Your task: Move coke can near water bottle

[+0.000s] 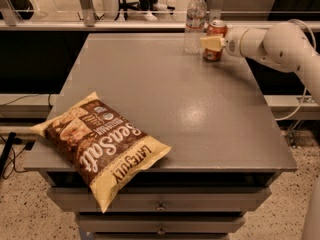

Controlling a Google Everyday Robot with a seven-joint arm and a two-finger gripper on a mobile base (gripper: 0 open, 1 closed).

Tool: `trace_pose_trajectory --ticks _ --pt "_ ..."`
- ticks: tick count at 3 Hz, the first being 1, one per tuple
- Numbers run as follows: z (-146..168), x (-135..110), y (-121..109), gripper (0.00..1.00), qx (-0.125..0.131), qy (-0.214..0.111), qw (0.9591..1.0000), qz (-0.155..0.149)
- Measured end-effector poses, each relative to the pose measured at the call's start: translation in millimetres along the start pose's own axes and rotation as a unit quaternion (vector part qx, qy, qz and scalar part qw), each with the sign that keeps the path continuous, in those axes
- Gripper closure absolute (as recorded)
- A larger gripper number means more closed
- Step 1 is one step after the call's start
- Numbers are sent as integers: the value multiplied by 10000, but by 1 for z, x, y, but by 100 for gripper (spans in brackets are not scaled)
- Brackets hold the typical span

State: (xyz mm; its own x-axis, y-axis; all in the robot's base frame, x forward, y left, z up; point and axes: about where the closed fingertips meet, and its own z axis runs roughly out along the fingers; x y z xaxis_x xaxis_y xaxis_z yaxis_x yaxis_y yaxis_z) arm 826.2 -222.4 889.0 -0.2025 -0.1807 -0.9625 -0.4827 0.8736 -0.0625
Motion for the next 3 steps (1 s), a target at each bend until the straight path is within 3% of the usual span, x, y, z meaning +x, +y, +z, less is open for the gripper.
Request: trace_pose_trajectory --ticks 1,3 --pt "8 8 5 50 -175 121 9997 127" --pt "7 3 4 4 -176 121 9997 127"
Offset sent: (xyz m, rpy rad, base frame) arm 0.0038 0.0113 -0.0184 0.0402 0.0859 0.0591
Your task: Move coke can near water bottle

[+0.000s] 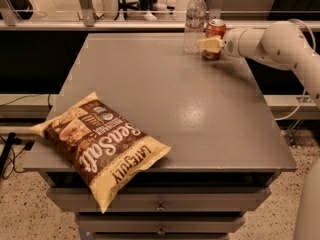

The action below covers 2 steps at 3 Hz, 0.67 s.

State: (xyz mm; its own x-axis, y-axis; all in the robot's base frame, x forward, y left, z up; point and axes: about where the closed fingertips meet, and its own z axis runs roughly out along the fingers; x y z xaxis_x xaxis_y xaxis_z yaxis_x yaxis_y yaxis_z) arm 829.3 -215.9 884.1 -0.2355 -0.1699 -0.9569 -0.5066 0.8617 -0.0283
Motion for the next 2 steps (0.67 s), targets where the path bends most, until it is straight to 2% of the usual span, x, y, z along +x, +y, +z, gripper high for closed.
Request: trace_pose_trajectory --ticks 1,2 --pt "-6 3 11 0 -129 12 9999 95" --pt "-35 -7 17 0 -168 -57 9998 26"
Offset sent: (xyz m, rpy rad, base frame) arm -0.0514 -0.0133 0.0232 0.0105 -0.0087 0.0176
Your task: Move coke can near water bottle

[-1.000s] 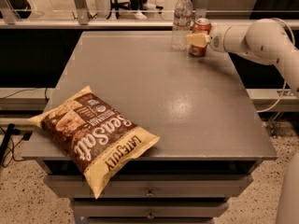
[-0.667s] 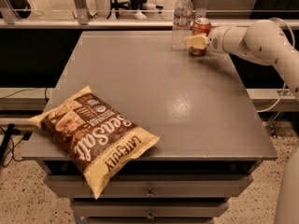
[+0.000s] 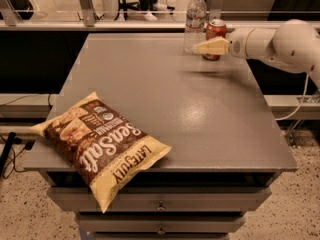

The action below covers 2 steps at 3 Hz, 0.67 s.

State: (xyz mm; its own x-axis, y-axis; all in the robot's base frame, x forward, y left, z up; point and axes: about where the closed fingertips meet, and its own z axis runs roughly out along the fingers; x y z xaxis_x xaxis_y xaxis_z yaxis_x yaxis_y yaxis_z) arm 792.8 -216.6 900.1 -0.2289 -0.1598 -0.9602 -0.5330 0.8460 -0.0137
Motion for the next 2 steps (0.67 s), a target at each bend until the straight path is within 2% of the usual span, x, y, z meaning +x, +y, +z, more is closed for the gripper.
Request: trace_pose_trajectory --ticks 1,2 --pt "-44 -10 -4 0 -41 -109 9998 -164" --pt "-107 -26 -7 0 -163 -172 9993 -295"
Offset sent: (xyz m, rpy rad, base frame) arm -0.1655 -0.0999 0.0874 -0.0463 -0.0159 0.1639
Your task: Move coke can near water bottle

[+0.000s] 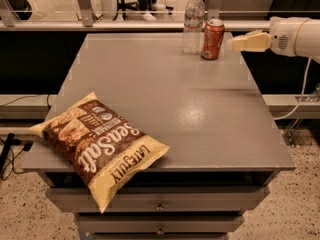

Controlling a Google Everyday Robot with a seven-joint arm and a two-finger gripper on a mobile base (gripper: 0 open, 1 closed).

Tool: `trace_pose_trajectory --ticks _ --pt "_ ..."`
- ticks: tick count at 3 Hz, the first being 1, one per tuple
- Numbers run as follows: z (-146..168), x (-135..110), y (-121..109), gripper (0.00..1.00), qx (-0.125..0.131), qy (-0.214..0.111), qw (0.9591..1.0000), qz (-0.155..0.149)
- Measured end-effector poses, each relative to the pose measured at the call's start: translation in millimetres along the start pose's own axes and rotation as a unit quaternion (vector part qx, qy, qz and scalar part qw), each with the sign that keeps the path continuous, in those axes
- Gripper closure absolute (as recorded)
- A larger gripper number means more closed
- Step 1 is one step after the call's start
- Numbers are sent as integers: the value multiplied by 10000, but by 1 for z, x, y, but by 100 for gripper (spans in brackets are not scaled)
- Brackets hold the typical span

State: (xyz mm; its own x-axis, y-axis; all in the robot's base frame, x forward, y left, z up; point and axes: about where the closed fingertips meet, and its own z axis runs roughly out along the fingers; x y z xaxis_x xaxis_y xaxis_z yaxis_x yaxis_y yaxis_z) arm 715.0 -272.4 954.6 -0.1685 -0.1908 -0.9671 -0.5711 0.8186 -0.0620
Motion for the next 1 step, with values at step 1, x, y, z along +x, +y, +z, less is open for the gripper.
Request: trace_pose_trajectory --ticks 1 --pt "-7 11 16 0 -334 194 9993 13"
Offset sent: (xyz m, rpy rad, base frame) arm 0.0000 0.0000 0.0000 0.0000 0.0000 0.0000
